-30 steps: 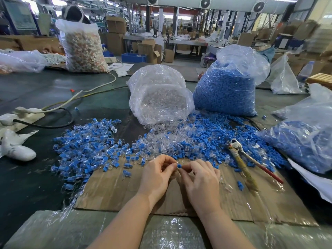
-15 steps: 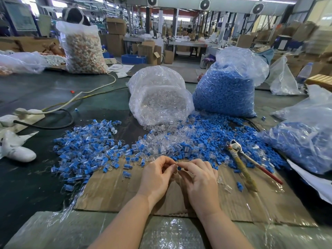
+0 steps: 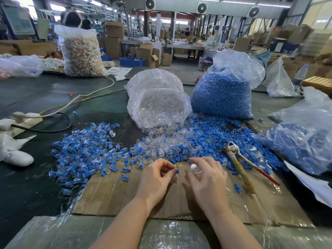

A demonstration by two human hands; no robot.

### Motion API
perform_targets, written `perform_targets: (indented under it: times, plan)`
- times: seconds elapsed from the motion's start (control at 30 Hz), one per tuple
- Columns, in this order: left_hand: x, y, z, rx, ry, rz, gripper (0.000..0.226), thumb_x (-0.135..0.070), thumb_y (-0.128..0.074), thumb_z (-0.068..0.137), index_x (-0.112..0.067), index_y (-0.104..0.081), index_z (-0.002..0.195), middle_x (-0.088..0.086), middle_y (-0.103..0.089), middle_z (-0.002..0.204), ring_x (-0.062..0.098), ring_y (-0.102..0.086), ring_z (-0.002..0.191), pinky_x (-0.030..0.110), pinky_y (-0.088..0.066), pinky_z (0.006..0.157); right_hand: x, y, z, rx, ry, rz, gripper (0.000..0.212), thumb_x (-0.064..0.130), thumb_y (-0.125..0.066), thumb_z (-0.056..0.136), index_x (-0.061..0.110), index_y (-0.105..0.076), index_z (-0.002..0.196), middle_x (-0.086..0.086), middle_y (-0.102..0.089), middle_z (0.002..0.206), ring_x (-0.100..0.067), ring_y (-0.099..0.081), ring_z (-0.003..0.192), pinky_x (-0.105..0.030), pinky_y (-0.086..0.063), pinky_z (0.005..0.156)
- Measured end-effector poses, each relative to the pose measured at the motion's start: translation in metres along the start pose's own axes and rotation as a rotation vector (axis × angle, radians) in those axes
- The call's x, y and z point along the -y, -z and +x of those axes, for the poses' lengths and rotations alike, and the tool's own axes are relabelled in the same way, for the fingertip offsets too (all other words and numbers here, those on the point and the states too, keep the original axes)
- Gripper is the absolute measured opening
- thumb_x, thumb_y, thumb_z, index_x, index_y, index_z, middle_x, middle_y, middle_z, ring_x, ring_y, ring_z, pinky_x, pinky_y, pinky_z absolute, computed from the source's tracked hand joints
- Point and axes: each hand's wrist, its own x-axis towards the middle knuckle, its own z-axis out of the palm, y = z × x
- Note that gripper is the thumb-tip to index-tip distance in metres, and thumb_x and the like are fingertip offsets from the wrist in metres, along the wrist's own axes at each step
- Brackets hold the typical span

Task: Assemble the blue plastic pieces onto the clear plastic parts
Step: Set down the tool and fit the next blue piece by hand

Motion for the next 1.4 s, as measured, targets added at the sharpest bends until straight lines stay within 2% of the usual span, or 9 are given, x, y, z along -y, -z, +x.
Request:
perform_targets:
  times: [0.2,0.3,0.4,0.5,0.8,0.93,1.1,1.23,1.4]
  plan:
    - [0.003,-0.001,0.001,-0.003,-0.001,0.007,0.014,-0.009,-0.066,0.083,-0.021,-0.061,0.081,-0.003,-0.064,0.078,0.007,-0.059,0.073,0.011,-0.047,0.065,-0.039,0.03,0.021,0.039,-0.312,-0.277,0.04,0.038,-0.054,0.09,0.019,-0.052,0.126,-0.007,-0.052,0.123,-0.024,-0.044,0.115,-0.036,-0.03,0.095]
    - [0.003,-0.002,0.001,-0.018,0.006,-0.013,0.015,-0.007,-0.066,0.082,-0.021,-0.062,0.079,-0.003,-0.063,0.074,0.008,-0.057,0.07,0.013,-0.046,0.064,-0.061,0.043,0.031,0.169,-0.54,-0.517,0.052,0.051,-0.045,0.09,0.019,-0.042,0.131,-0.016,-0.045,0.131,-0.033,-0.039,0.122,-0.043,-0.028,0.101]
    - [0.003,-0.001,0.001,-0.014,0.003,-0.001,0.014,-0.008,-0.066,0.082,-0.021,-0.062,0.08,-0.003,-0.063,0.075,0.004,-0.056,0.068,0.01,-0.044,0.063,-0.078,0.049,0.038,0.364,-0.68,-0.578,0.068,0.059,-0.042,0.087,0.019,-0.027,0.141,-0.018,-0.032,0.145,-0.034,-0.027,0.134,-0.052,-0.019,0.108]
    - [0.003,-0.001,0.001,-0.011,-0.003,0.008,0.012,-0.008,-0.066,0.083,-0.02,-0.062,0.081,-0.004,-0.063,0.075,0.001,-0.056,0.068,0.008,-0.044,0.062,-0.087,0.049,0.044,0.457,-0.727,-0.579,0.073,0.053,-0.046,0.084,0.019,-0.022,0.143,-0.016,-0.027,0.148,-0.034,-0.024,0.136,-0.054,-0.017,0.11]
    - [0.001,0.001,0.0,0.0,0.009,0.018,0.014,-0.009,-0.065,0.083,-0.022,-0.061,0.08,-0.004,-0.064,0.076,0.003,-0.058,0.069,0.01,-0.046,0.062,-0.081,0.051,0.05,0.392,-0.649,-0.589,0.049,0.051,-0.047,0.087,0.012,-0.045,0.117,-0.018,-0.042,0.131,-0.035,-0.038,0.121,-0.047,-0.034,0.098]
    - [-0.002,0.001,0.003,0.004,0.056,-0.042,0.01,-0.008,-0.064,0.084,-0.018,-0.062,0.083,0.0,-0.065,0.079,0.006,-0.059,0.069,0.012,-0.048,0.062,-0.067,0.058,0.05,0.329,-0.533,-0.49,0.04,0.044,-0.045,0.089,0.011,-0.047,0.111,-0.016,-0.047,0.119,-0.033,-0.042,0.111,-0.042,-0.039,0.093]
    - [-0.01,0.01,0.013,-0.014,0.214,-0.311,0.005,-0.007,-0.063,0.084,-0.009,-0.064,0.089,0.006,-0.068,0.075,0.007,-0.062,0.058,0.015,-0.048,0.051,-0.018,0.062,0.046,0.412,-0.287,-0.088,0.012,0.032,-0.045,0.09,0.02,-0.048,0.087,0.001,-0.05,0.084,-0.014,-0.049,0.071,-0.026,-0.036,0.059]
    - [-0.015,0.017,0.024,-0.098,0.272,-0.443,0.004,-0.006,-0.065,0.083,-0.01,-0.065,0.084,0.003,-0.069,0.069,0.01,-0.065,0.06,0.021,-0.052,0.053,0.016,0.057,0.039,0.662,-0.413,0.385,0.018,0.018,-0.046,0.087,0.012,-0.048,0.07,-0.006,-0.048,0.068,-0.02,-0.045,0.064,-0.034,-0.038,0.061]
    - [-0.016,0.027,0.031,-0.175,0.301,-0.448,0.009,-0.003,-0.066,0.082,-0.011,-0.067,0.078,0.001,-0.067,0.064,0.007,-0.064,0.055,0.018,-0.048,0.048,0.032,0.048,0.032,0.795,-0.512,0.498,0.014,0.013,-0.043,0.087,0.011,-0.048,0.074,-0.011,-0.048,0.075,-0.022,-0.05,0.065,-0.029,-0.046,0.055]
